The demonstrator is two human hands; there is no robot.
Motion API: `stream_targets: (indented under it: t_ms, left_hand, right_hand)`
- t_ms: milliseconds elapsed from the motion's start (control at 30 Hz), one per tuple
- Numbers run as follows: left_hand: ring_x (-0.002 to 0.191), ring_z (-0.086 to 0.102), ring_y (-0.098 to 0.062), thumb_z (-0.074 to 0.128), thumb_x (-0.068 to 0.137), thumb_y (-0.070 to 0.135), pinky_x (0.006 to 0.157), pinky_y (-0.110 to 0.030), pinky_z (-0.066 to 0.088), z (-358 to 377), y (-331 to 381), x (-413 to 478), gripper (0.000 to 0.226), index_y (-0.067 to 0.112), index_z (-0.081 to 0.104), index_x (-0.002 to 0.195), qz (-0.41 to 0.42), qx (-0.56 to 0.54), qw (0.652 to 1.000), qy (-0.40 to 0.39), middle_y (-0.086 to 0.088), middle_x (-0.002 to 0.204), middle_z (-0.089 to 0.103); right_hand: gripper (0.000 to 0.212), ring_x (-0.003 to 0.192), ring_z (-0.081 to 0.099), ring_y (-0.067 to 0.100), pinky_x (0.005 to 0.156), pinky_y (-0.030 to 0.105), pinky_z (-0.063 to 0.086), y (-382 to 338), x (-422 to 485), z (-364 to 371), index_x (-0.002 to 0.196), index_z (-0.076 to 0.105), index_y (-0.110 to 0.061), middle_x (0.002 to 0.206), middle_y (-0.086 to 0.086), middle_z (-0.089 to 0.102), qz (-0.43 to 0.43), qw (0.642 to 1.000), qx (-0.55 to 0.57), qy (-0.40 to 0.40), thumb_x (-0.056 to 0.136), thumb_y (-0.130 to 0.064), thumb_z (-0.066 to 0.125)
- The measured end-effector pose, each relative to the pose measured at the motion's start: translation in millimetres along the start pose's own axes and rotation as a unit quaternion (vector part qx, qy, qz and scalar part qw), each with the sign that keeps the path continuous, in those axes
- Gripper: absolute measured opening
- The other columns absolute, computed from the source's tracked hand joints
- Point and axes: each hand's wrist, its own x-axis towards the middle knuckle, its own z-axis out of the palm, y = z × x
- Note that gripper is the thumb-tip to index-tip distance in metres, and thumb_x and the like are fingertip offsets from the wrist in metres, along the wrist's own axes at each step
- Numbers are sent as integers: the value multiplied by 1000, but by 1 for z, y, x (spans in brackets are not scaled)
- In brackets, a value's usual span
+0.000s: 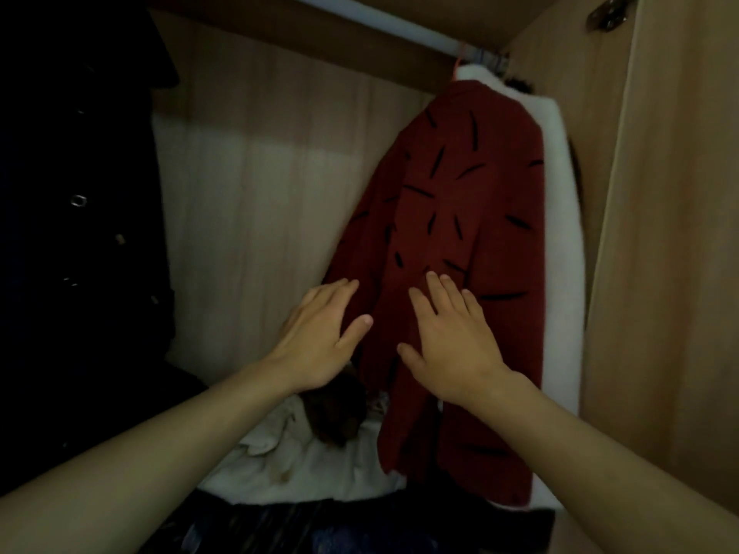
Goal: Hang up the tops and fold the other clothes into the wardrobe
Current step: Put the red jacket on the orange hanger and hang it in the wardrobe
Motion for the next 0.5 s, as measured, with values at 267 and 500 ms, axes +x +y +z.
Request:
stream_targets:
  t_ms: [267, 500]
  left_hand:
    - [147, 18, -15, 33, 102, 55, 117, -25, 12, -18, 36, -84, 70, 19, 14, 159, -63, 23, 996, -62, -1, 163, 21]
    - [149, 17, -16, 35, 102, 52, 123, -38, 17, -50, 75, -96, 68, 17, 19, 158, -7, -2, 999, -42, -2, 163, 24]
  right_hand:
    - [84, 152, -2, 29, 123, 45, 2, -2, -57, -16, 157, 4, -15, 165, 14, -3, 7, 996, 75, -46, 96, -51, 48]
    - [83, 152, 4, 29, 122, 45, 5, -6, -99, -61, 157, 10, -14, 165, 14, 5, 20, 998, 60, -9, 95, -50, 51]
